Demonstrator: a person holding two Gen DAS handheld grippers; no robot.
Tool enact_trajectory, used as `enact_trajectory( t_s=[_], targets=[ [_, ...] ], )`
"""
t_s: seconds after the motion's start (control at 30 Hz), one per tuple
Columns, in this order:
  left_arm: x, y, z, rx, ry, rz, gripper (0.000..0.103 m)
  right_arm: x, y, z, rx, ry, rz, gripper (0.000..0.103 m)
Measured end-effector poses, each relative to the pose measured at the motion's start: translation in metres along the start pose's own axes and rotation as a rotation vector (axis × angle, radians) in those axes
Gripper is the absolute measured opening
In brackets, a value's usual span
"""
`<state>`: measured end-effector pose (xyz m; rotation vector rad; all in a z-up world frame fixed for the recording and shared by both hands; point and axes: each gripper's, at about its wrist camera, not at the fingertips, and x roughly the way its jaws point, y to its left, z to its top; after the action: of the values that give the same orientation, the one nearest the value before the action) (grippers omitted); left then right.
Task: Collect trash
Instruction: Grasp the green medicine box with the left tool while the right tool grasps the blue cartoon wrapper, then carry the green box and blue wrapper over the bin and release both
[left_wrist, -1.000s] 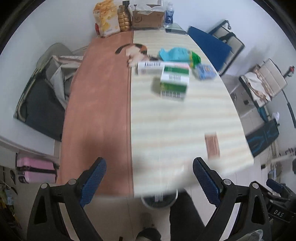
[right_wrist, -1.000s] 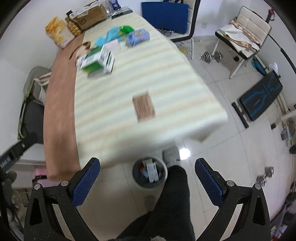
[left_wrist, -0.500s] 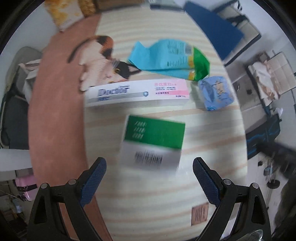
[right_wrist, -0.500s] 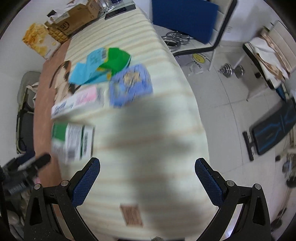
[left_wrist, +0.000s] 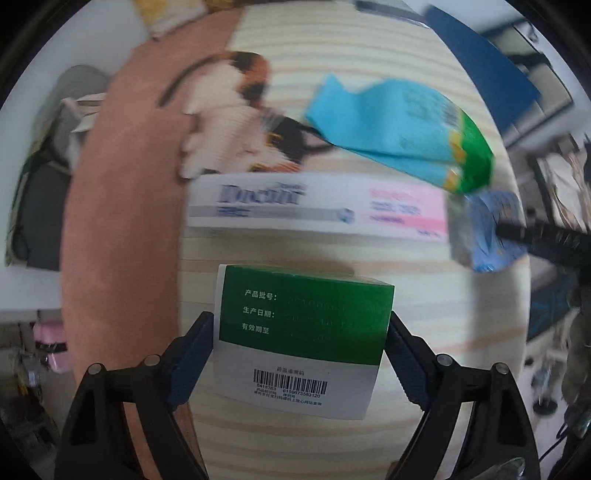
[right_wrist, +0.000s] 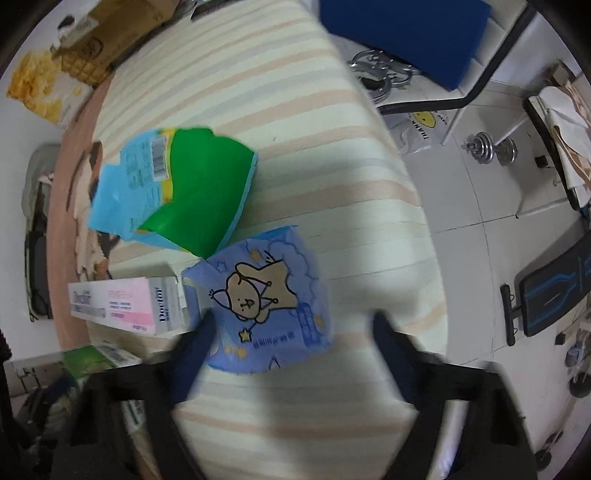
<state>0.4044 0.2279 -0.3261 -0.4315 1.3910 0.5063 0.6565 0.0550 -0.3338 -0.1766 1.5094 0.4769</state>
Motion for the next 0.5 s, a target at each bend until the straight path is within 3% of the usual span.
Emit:
enact_trajectory(
  t_s=[0.03,0.13,0.37,0.5],
  targets=[
    [-0.003,0.005,-0.002,-0.024,-0.013,0.013,0.088,0.004,0.003,-0.001,-0.010,0.003,-0.003,0.029],
    [-0.013,0.008,-0.005,-0.058,-0.049,0.038,0.088,0.000,0.008,-0.009,-0.020,-0.037,-0.012,0.009],
    [-0.041,0.015,-0.015,-0.104,-0.128,0.034,0.088,-0.032,0.003,-0.046,0.040,-0.120,0.056,0.005],
    [-0.058,0.021,-0.035,-0.116,-0.171,0.019,0.088,-0.054,0.003,-0.085,0.062,-0.156,0.085,0.005]
  ],
)
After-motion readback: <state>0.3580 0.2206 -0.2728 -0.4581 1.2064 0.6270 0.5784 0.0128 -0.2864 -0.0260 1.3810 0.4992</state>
